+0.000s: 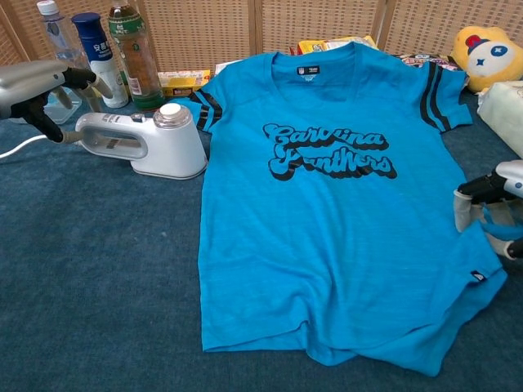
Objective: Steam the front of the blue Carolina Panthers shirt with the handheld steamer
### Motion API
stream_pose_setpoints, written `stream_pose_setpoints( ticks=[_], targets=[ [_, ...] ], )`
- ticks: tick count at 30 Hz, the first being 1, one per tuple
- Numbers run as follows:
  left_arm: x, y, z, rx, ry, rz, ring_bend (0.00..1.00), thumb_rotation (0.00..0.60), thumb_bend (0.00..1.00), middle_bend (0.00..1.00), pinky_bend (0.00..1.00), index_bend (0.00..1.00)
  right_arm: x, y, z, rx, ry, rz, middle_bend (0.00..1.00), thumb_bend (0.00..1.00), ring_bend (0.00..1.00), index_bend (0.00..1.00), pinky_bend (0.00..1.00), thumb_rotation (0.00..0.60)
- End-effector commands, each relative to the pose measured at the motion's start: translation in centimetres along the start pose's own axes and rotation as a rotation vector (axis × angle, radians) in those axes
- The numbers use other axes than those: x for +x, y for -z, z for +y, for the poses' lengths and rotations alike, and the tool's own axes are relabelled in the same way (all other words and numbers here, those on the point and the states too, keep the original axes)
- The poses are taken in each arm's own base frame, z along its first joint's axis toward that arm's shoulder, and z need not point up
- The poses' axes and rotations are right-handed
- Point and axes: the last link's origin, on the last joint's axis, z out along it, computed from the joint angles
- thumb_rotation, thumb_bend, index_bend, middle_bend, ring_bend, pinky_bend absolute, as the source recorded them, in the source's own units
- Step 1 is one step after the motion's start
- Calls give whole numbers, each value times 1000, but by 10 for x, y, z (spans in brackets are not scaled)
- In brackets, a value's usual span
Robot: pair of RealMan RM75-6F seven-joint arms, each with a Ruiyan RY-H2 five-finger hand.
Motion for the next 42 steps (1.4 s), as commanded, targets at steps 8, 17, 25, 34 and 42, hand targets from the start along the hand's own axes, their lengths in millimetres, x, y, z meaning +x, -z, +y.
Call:
stream_pose_setpoints(
  ticks=[8, 17, 25, 34, 42],
  targets=[
    [-10, -19, 18, -21, 8, -5, 233, 600, 324, 347, 277, 223, 2, -3, 1, -2, -5, 4, 623, 537, 687, 695, 803, 600],
    [-20, -40, 40, -40, -9, -18, 233, 600, 324, 346, 277, 224, 6, -2, 7, -17, -12, 14, 624, 538, 690, 699, 803, 600],
    [-32, -59, 50, -31, 2, -4, 245, 600, 369, 346, 281, 223, 8, -1, 10, -28, -18, 17, 624, 537, 693, 703, 804, 600],
    [-44, -70, 65, -52, 34, 14, 487, 600, 417, 526, 565, 505, 11, -2, 11, -41, -21, 22, 626, 537, 697, 709, 806, 600],
    [-47, -61, 57, -77, 66, 6, 654, 600, 423, 717, 703, 659, 14, -3, 10, -45, -25, 23, 627, 537, 697, 712, 806, 600]
  ],
)
